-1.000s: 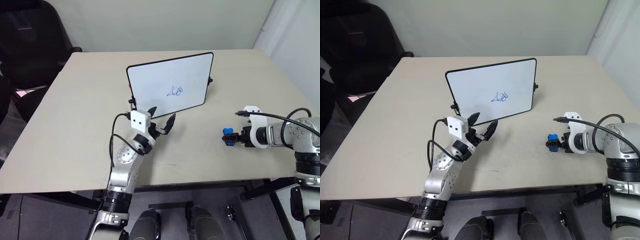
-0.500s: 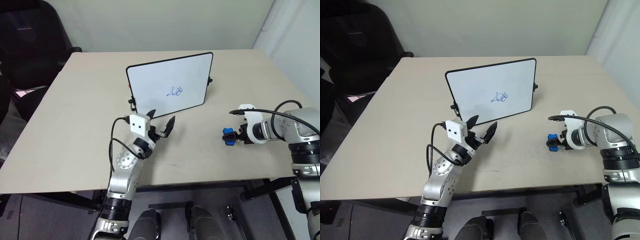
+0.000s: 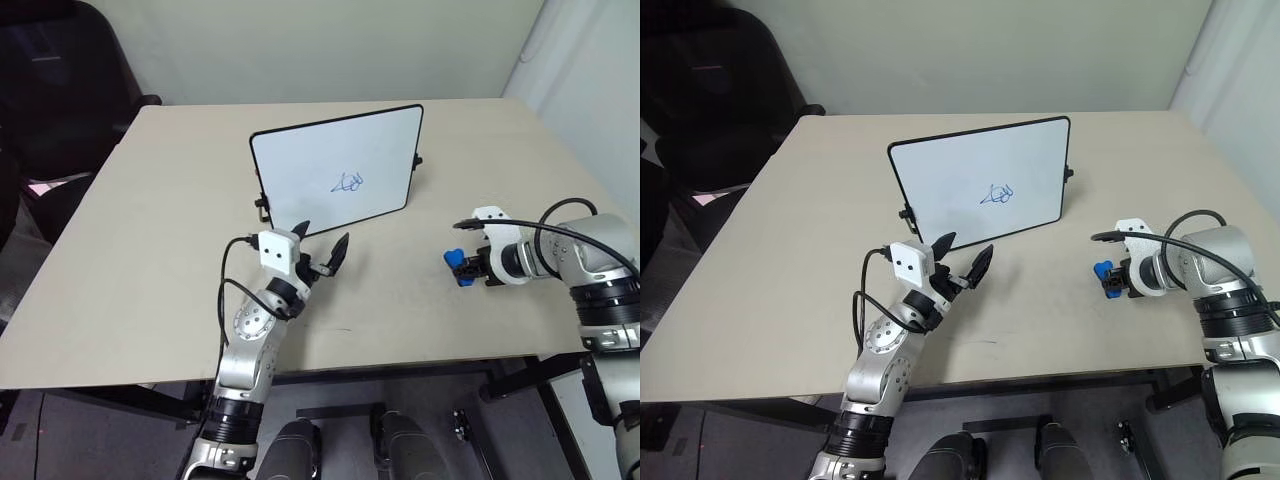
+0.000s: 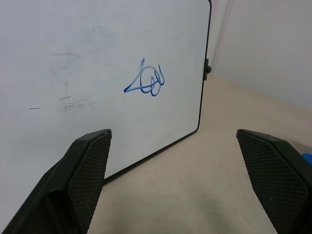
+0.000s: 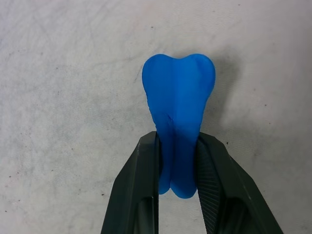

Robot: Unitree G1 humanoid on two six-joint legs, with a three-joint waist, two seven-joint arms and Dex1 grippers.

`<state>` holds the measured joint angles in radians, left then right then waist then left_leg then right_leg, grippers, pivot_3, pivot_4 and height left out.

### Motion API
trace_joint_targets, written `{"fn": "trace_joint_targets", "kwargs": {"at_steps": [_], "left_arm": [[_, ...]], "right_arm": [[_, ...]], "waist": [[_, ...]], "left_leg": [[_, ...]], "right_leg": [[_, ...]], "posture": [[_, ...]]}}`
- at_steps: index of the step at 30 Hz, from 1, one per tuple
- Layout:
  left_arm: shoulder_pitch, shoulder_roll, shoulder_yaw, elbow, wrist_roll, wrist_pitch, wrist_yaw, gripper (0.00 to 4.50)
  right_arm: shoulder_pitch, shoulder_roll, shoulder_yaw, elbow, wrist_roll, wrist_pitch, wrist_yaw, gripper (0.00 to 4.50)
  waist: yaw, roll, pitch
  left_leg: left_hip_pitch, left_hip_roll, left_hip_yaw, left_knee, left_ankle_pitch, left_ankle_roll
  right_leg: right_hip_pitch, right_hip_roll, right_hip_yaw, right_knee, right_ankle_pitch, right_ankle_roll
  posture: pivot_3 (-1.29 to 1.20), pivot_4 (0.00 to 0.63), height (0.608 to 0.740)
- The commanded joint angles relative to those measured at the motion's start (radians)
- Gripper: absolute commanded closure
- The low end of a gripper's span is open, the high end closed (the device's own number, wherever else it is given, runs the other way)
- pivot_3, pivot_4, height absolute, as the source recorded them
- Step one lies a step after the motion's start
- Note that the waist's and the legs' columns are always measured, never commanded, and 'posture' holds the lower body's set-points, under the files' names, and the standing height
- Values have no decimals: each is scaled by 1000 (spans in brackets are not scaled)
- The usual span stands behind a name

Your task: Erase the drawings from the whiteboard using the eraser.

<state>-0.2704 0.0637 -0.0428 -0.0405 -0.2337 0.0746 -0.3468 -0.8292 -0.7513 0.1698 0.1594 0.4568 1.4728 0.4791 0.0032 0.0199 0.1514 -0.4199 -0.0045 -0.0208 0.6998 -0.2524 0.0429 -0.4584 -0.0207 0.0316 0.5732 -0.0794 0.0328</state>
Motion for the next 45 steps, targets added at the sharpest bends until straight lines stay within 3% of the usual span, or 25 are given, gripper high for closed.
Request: {"fn": "trace_joint_targets", "kwargs": {"at_steps": [1,3,8,14,20,28,31,45], "left_arm": [[-1,0,-3,-47,-6,-1,-2,0],[0,0,-3,-47,-7,-1,-2,0],[-1,0,-2,-46,-6,-3,-1,0],[-5,5,3,-40,-7,-4,-2,0],[-24,19,15,-23,-11,-2,-6,0],[-52,39,27,-3,-16,-1,-13,0],[-53,44,34,-10,-16,2,-11,0],[-39,77,58,-52,-31,25,-7,0]], "right_arm": [[-21,-19,17,-22,-15,-22,37,3489],[-21,-25,26,-26,-19,-26,55,3489],[-21,-29,19,-41,-28,-30,75,4291],[-26,-7,-86,-138,11,-27,86,4291],[-74,186,-243,-256,47,-55,8,4291],[-134,490,-322,-193,26,-256,-113,4291],[-130,547,-326,-152,11,-349,-143,4291],[-150,693,-220,144,-116,-660,-177,4291]], "waist": [[0,0,0],[0,0,0],[-1,0,0],[0,0,0],[-7,0,0],[-4,0,0],[1,0,0],[-2,0,0]], "left_leg": [[0,0,0,0,0,0],[0,0,0,0,0,0],[0,0,0,0,0,0],[0,0,0,0,0,0],[0,0,0,0,0,0],[0,0,0,0,0,0],[-1,0,-1,0,0,0],[-4,1,0,-1,-4,-2]], "right_leg": [[0,0,0,0,0,0],[0,0,0,0,0,0],[0,0,0,0,0,0],[0,0,0,0,0,0],[-1,1,0,0,0,-1],[-3,1,-1,1,1,-3],[-3,0,-1,1,5,-13],[-8,0,-2,2,3,-16]], "posture": [[0,150,740],[0,150,740],[0,150,740],[0,150,740],[0,150,740],[0,150,740],[0,150,740],[0,150,740]]}}
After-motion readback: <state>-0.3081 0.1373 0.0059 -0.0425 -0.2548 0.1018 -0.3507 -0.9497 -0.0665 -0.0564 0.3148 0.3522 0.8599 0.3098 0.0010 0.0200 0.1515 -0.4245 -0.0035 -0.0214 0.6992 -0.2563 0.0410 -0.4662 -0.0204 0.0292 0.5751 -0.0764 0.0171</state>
